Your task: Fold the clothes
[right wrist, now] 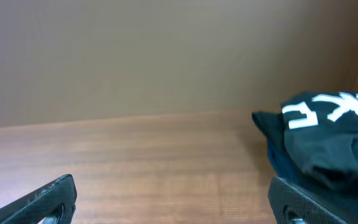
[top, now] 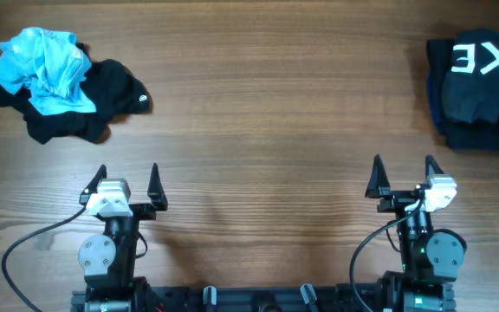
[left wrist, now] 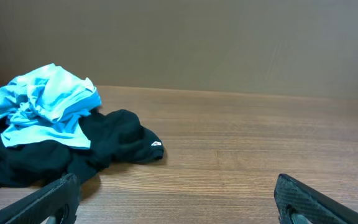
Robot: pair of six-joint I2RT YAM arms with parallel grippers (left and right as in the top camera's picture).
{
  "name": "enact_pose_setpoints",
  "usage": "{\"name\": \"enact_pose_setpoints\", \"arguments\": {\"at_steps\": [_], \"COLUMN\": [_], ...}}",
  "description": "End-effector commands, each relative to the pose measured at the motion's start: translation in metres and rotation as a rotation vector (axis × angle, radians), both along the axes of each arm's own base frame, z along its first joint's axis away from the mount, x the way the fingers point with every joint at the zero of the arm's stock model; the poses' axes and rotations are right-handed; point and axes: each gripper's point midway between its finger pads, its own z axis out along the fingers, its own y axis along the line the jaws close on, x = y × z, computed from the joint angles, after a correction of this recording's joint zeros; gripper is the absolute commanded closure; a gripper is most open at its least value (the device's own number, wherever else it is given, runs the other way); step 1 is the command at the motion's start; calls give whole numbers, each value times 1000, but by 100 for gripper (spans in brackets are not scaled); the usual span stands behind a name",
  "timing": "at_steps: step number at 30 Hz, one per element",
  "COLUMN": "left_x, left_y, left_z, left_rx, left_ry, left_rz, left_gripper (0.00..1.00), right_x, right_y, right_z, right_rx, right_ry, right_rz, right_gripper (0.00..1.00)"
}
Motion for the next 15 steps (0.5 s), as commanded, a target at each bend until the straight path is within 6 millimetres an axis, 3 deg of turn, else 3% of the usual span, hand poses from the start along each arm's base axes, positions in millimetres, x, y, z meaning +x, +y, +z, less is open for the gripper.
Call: {"name": "enact_pose_setpoints", "arguments": {"at_steps": [1,7,15], "left_x": [0,0,0], "left_y": [4,4,4], "left_z": [-1,-1,-1], "left_rx": [13,13,13], "left_ry": [-1,-1,-1], "left_rz": [19,19,19], "left_gripper": [0,0,0], "right_x": [-1,-1,-1], "right_y": [-1,-3,10], "right_z": [-1,-2,-1], "right_rx": [11,18,18], "right_ry": [-4,-1,-3], "right_rz": [-8,-18,35], "right_gripper": [0,0,0]}}
